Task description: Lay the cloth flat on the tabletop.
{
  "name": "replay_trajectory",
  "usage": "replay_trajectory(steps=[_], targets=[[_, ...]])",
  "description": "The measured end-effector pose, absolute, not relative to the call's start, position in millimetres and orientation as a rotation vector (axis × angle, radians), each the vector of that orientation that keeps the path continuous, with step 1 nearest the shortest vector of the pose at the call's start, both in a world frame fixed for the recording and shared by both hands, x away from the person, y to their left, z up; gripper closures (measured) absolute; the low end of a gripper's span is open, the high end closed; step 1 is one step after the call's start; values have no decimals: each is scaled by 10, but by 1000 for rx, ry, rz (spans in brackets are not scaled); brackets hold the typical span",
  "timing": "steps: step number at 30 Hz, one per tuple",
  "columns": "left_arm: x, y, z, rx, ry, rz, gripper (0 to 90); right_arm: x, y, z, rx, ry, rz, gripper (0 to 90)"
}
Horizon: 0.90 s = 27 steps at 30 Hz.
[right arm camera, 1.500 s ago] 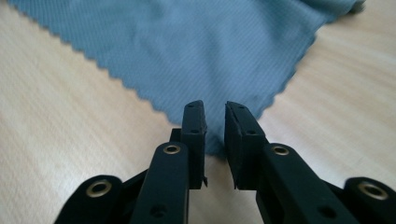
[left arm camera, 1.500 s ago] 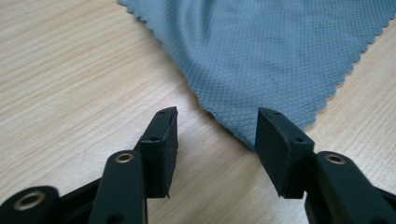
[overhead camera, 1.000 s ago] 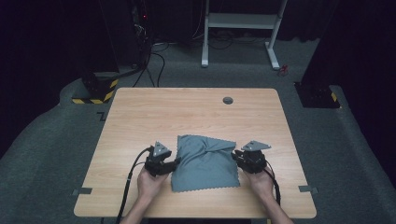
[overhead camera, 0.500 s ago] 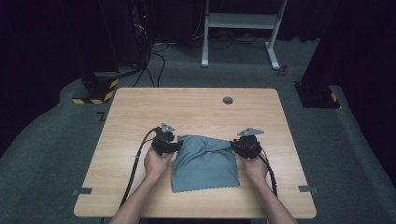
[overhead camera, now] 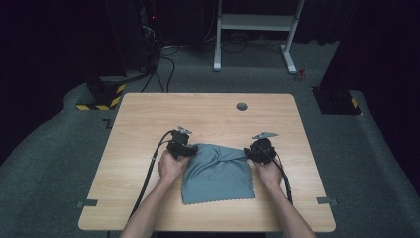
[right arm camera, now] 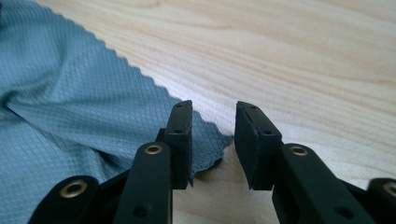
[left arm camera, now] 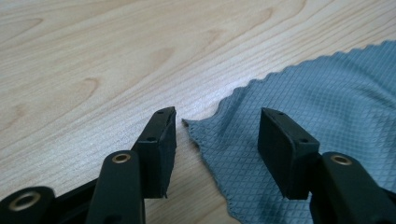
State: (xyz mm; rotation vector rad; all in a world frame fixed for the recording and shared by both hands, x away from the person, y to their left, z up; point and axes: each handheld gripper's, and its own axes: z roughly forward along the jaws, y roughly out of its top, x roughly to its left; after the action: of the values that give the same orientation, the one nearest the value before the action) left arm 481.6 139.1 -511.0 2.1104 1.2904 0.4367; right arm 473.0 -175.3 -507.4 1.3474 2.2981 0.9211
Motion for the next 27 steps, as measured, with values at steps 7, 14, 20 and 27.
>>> replay_trajectory(steps=[7, 14, 20, 27], targets=[[4806, 1359, -5113, 2135, 1262, 467, 537, 4737, -1721, -5103, 1286, 2351, 880, 829], [4812, 1309, -5091, 2166, 1216, 426, 742, 4730, -1696, -5097, 1256, 2372, 871, 896], [4807, 1355, -5031, 2141, 1206, 412, 875, 4723, -1677, -5019, 1248, 2360, 868, 899], [4771, 1460, -4873, 2078, 1175, 492, 881, 4770, -1597, -4848, 1174, 2347, 832, 900]])
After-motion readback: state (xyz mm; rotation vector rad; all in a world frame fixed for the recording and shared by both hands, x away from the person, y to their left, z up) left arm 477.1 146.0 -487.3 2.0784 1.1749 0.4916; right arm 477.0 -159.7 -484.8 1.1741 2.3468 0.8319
